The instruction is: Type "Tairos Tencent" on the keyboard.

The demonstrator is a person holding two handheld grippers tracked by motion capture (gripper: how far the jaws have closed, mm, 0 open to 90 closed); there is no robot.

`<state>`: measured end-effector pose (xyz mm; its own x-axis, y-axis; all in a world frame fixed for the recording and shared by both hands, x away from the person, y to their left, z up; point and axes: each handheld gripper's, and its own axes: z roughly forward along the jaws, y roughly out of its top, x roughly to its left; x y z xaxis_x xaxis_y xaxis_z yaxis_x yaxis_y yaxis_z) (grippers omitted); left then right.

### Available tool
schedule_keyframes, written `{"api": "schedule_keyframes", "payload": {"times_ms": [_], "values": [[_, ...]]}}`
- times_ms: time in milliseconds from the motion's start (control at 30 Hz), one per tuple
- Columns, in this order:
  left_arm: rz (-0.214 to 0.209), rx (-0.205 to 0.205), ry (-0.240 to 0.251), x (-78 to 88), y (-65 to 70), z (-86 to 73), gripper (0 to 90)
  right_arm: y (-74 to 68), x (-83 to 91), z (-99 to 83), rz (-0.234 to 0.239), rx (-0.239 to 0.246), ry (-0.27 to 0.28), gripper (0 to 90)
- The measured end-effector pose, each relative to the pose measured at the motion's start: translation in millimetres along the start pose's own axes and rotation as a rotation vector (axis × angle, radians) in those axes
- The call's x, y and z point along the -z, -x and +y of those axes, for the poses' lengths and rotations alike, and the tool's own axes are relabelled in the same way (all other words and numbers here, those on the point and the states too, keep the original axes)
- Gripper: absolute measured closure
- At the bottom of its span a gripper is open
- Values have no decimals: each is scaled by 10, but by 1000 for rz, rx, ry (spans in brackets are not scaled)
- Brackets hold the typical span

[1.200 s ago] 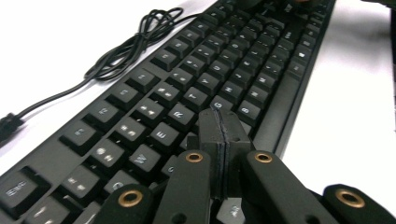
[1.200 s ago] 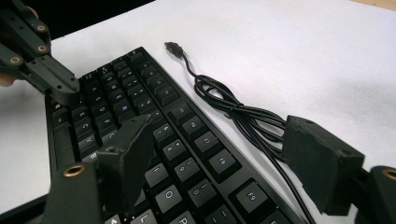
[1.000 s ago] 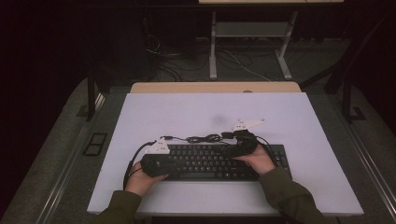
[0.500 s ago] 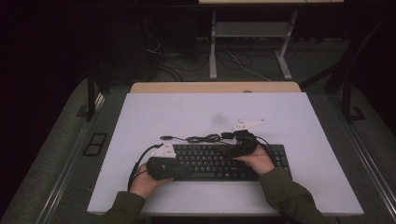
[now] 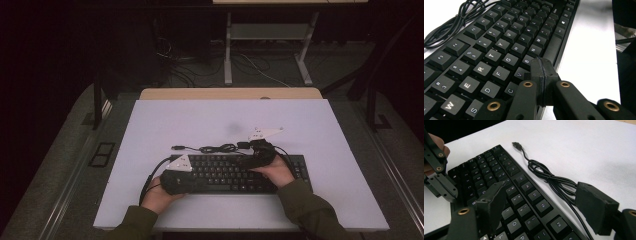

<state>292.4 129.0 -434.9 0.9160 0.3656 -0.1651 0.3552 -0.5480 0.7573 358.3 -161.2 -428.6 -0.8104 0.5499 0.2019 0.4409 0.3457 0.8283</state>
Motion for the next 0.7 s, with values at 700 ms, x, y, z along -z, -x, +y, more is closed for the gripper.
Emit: {"api": "schedule_keyframes", "payload": {"times_ms": [700], "values": [[-13, -2, -18, -48, -9, -16, 893, -7, -2, 1, 0, -2, 0, 247]]}}
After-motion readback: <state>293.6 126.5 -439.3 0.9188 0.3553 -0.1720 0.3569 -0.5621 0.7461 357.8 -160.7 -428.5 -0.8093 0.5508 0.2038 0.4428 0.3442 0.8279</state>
